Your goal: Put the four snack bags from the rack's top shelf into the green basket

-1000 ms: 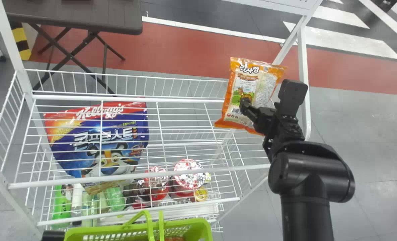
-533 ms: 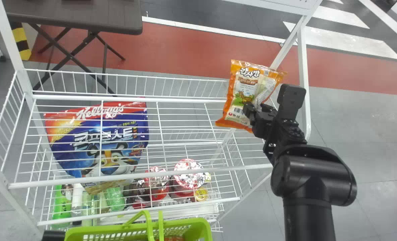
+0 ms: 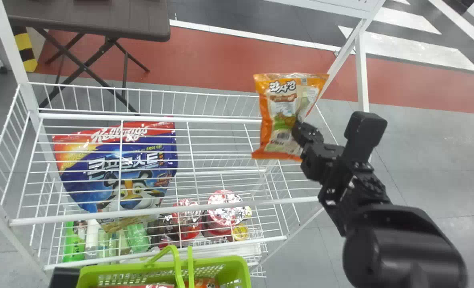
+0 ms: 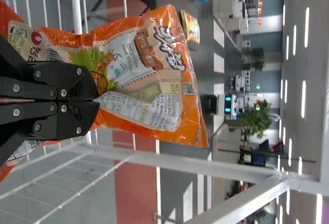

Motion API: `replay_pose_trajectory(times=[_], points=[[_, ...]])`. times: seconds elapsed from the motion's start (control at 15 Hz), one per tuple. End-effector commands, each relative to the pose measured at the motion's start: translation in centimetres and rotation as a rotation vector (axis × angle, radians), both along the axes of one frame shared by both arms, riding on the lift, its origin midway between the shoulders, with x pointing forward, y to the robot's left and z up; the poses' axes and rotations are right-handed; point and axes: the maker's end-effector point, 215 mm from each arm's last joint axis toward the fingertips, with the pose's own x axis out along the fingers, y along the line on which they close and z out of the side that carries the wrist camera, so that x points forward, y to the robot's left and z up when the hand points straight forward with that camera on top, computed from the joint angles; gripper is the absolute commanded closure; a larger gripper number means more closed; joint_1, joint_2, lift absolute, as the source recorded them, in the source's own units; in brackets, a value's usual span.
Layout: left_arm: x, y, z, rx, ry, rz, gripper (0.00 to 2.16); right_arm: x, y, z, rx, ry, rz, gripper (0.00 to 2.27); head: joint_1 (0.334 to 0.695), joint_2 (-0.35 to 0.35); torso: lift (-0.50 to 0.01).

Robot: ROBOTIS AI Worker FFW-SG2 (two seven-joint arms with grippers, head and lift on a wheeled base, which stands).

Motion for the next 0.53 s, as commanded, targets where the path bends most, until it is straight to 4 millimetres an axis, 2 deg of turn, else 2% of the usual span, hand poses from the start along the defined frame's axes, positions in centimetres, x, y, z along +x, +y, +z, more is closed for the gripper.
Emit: replay_pose_trajectory(times=[0.0,0.13,0.27,0.33,0.4,0.47], points=[[0.5,0.3,0.0,0.003,-0.005,0.009,2.11,-5.6,3.8,-0.3,0.08,0.103,0.083,2.22,0.695,-0.35,0.0],[0.5,0.6,-0.2,0.005,0.006,0.017,2.11,-9.8,7.2,-1.2,0.144,0.177,0.178,2.22,0.695,-0.35,0.0],[0.6,1.0,-0.5,0.008,0.021,0.038,2.11,-14.6,10.8,-4.5,0.236,0.361,0.28,2.22,0.695,-0.35,0.0],[0.6,1.0,-0.5,0.006,0.027,0.044,2.11,-17.7,12.1,-6.8,0.287,0.492,0.318,2.22,0.695,-0.35,0.0],[0.8,1.0,-0.7,0.009,0.024,0.048,2.11,-20.6,12.6,-8.5,0.347,0.599,0.327,2.22,0.695,-0.35,0.0],[0.8,1.0,-0.8,0.007,0.024,0.05,2.11,-22.1,12.7,-9.6,0.362,0.643,0.328,2.22,0.695,-0.35,0.0]])
